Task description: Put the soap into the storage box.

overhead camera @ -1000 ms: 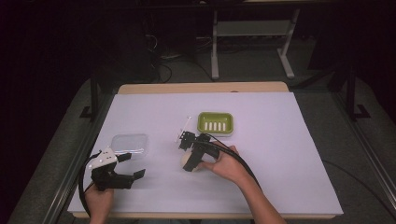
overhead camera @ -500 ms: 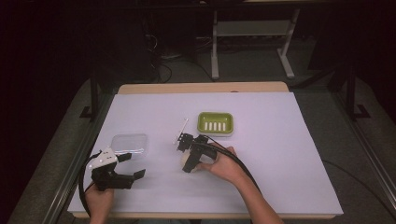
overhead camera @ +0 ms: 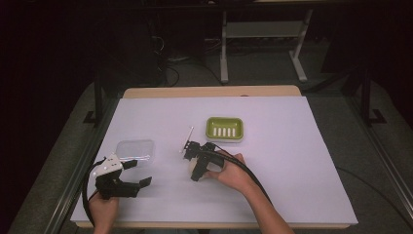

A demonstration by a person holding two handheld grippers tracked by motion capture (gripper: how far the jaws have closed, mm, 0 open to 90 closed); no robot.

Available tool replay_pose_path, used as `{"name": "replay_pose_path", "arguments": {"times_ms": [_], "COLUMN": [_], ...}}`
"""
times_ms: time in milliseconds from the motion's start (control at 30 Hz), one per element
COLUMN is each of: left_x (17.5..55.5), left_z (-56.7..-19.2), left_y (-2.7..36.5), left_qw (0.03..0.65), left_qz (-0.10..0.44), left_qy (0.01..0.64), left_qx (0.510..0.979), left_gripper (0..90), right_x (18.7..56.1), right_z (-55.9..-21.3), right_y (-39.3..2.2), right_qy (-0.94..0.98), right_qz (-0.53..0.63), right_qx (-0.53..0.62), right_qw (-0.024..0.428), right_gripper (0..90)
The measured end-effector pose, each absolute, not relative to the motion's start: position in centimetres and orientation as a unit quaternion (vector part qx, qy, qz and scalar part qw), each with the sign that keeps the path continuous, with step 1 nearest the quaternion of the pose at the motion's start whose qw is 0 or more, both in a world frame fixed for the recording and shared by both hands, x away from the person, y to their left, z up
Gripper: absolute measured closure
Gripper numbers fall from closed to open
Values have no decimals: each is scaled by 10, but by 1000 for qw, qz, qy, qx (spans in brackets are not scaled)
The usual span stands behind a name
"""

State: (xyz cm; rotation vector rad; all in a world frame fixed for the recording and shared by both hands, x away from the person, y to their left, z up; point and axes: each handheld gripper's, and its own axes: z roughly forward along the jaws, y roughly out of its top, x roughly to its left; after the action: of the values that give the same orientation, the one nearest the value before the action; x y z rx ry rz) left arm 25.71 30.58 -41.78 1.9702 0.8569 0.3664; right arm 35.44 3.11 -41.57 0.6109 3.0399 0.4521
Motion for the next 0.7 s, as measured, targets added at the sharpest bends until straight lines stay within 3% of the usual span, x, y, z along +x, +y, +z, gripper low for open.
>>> {"name": "replay_pose_path", "arguments": {"times_ms": [700], "left_x": [257], "left_z": [-418], "left_y": [306], "left_qw": [463], "left_qz": [149], "left_qy": [347], "left_qx": [802], "left_gripper": [128], "right_x": [353], "right_z": [-417], "right_y": [34], "right_qy": [972], "right_qz": [135], "right_qx": [189], "right_qw": [15], "right_gripper": [230]}}
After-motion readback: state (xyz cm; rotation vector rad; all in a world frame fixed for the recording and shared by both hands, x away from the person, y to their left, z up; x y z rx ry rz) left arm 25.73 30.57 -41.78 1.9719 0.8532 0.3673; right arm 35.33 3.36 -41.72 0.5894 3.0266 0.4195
